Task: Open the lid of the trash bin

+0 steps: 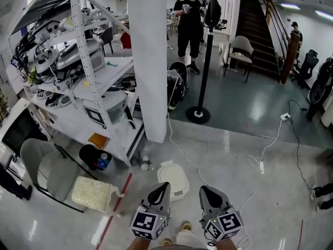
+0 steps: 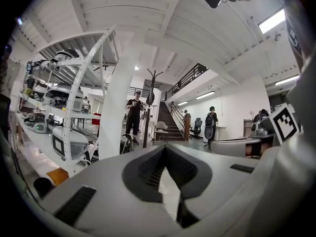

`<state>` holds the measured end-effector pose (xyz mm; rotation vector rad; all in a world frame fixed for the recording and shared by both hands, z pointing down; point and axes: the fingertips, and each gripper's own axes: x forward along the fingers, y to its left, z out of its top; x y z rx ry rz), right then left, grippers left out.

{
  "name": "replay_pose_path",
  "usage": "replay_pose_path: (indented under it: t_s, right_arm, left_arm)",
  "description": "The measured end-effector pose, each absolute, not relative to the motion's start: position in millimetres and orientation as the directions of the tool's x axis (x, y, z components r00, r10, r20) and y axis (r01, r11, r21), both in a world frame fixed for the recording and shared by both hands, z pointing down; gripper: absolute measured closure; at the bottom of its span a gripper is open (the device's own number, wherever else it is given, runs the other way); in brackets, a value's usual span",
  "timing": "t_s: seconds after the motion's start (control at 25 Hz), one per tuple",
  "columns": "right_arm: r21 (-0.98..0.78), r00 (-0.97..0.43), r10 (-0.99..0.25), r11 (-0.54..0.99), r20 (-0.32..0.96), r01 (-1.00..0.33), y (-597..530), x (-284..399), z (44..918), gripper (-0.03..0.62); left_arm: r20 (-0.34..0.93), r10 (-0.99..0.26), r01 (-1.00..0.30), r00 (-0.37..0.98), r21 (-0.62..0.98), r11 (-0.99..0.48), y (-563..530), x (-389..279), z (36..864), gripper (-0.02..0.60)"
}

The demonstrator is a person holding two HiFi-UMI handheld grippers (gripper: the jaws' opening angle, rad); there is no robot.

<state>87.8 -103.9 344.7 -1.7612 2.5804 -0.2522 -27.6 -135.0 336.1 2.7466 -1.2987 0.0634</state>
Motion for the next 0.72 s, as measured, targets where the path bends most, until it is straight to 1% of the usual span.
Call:
replay_pose_path:
  t_s: [0.16,0.44,0.72]
  right_arm:
    - [-0.134,-0.386,-0.919,0.373,0.083,-0.918,-124.2,101.4,342.0,0.574]
    - [-0.141,-0.455,-0.887,0.443,0.077,-0.886,-158.2,120.1,345.8,0.574]
    - [-0.128,-0.503,-0.859,0.491,0.093,-0.862,-184.8,132.3,343.2,0.574]
  left_arm:
    - [0.084,-0.775,-0.779,0.627,0.078,-0.622,-153.3,-12.6,336.2,0.584]
    - [0.081,-0.801,-0.805,0.593,0.072,-0.589,-190.3,15.9,336.4,0.584]
    - [0.071,-0.834,-0.837,0.547,0.067,-0.543,-214.1,23.2,328.8,0.584]
